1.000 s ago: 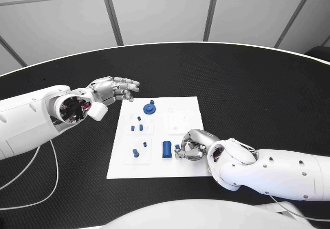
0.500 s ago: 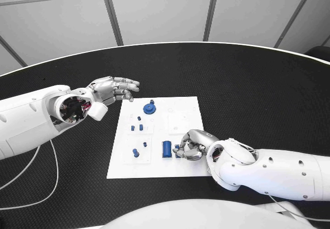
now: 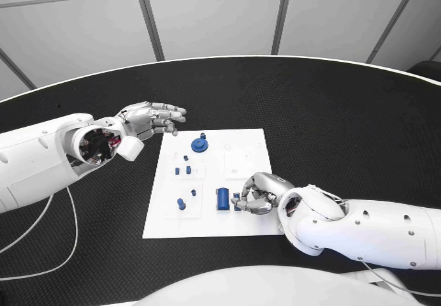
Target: Assemble the parts on the task board
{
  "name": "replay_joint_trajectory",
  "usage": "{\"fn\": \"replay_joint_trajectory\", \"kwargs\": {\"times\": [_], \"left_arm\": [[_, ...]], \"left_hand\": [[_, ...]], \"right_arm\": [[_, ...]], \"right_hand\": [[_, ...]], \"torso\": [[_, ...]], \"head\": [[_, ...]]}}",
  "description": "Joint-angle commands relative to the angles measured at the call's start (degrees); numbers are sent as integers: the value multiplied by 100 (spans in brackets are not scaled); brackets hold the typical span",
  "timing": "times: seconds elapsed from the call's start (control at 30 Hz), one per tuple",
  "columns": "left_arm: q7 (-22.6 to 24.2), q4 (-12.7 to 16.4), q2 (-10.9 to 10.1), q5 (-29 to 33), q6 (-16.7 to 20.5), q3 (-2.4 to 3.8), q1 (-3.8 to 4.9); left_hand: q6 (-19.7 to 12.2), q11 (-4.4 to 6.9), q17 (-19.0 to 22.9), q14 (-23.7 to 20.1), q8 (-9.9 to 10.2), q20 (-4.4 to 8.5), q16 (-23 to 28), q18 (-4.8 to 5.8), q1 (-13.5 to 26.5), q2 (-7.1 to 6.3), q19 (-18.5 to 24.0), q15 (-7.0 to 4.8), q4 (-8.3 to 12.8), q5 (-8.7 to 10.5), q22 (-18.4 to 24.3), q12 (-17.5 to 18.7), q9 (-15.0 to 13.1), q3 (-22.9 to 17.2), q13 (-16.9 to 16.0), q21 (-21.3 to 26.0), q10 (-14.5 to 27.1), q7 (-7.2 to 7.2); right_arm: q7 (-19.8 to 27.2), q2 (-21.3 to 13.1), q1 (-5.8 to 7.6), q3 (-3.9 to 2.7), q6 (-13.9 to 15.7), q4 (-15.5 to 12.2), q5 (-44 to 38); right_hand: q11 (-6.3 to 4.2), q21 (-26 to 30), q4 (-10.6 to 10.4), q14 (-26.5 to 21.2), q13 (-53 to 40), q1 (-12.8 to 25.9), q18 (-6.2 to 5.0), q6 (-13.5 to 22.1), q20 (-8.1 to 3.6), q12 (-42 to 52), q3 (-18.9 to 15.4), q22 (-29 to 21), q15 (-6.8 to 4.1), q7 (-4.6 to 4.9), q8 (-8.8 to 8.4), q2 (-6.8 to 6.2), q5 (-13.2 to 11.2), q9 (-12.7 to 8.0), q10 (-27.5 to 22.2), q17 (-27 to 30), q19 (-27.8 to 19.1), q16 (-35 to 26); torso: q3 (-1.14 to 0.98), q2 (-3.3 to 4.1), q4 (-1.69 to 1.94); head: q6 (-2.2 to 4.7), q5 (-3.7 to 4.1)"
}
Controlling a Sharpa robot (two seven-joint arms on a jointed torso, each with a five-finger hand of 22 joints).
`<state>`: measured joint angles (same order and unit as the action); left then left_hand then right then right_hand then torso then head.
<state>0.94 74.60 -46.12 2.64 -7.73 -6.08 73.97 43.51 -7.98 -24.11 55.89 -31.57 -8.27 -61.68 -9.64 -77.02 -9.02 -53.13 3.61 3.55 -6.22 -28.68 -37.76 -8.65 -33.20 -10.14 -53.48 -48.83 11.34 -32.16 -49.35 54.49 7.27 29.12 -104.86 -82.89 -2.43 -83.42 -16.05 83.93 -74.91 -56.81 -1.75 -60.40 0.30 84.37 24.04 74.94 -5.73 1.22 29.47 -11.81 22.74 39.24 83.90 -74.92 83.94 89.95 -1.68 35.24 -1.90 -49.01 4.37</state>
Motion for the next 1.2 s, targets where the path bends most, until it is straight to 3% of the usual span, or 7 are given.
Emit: {"fn": "replay_joint_trajectory", "kwargs": {"times": [0.03,0.23,0.33,0.57,0.77,0.87,1.2], "left_arm": [[2,5,-6,0,1,0,0],[9,0,-10,0,-1,0,0],[13,-7,-3,0,-5,0,-1],[18,-13,4,0,-12,0,-1],[19,-10,-2,0,-8,-1,-1],[19,-6,-7,0,-6,-1,-1],[12,-7,-6,0,-7,-1,-1]], "left_hand": [[-34,-10,5,-47,-34,-29,-22,-99,19,38,-21,4,-39,-16,5,-34,6,-4,5,36,38,97],[-34,-10,5,-47,-34,-29,-22,-99,19,38,-21,4,-39,-16,5,-34,6,-4,5,36,38,97],[-34,-10,5,-47,-34,-29,-22,-99,19,38,-21,4,-39,-16,5,-34,6,-4,5,36,38,97],[-34,-10,5,-47,-34,-29,-22,-99,19,38,-21,4,-39,-16,5,-34,6,-4,5,36,38,97],[-34,-10,5,-47,-34,-29,-22,-99,19,38,-21,4,-39,-16,5,-34,6,-4,5,36,38,97],[-34,-10,5,-47,-34,-29,-22,-99,19,38,-21,4,-39,-16,5,-34,6,-4,5,36,38,97],[-34,-10,5,-47,-34,-29,-22,-99,19,38,-21,4,-39,-16,5,-34,6,-4,5,36,38,97]], "right_arm": [[62,-111,-1,1,-8,-146,0],[132,-299,-1,4,-88,-333,0],[143,-351,-1,5,-136,-363,0],[143,-392,-1,6,-223,-336,0],[143,-353,-1,6,-280,-272,0],[145,-329,-1,6,-299,-248,0],[120,-209,-1,5,-252,-80,0]], "right_hand": [[-37,-34,53,607,-1167,-159,32,16,-43,20,-29,1132,-50,-2,30,20,-37,9,390,-1508,462,5],[-40,-30,143,607,-1172,-417,31,39,-47,18,-100,1137,-54,-5,47,7,-413,1,391,-1508,460,5],[-40,-34,150,607,-1173,-453,32,42,-46,17,-116,1141,-53,-5,48,1,-486,-3,391,-1508,461,5],[-46,-44,209,607,-1181,-618,35,44,-47,25,-112,1150,-57,-14,51,18,-645,-16,395,-1508,463,5],[-50,-47,235,607,-1183,-697,35,47,-50,26,-88,1154,-59,-18,51,46,-696,-24,396,-1508,464,5],[-50,-55,256,607,-1189,-782,37,49,-51,30,-48,1161,-60,-18,48,72,-953,-40,399,-1508,466,5],[-51,-67,244,607,-1195,-785,40,42,-50,41,-34,1169,-60,-17,50,94,-984,-44,404,-1508,469,5]], "torso": [[-4,7,1],[0,-7,-10],[4,-6,-6],[14,0,4],[10,9,11],[14,9,13],[7,5,2]], "head": [[11,-7],[2,-10],[3,-8],[11,2],[4,-12],[-12,-19],[-34,-19]]}}
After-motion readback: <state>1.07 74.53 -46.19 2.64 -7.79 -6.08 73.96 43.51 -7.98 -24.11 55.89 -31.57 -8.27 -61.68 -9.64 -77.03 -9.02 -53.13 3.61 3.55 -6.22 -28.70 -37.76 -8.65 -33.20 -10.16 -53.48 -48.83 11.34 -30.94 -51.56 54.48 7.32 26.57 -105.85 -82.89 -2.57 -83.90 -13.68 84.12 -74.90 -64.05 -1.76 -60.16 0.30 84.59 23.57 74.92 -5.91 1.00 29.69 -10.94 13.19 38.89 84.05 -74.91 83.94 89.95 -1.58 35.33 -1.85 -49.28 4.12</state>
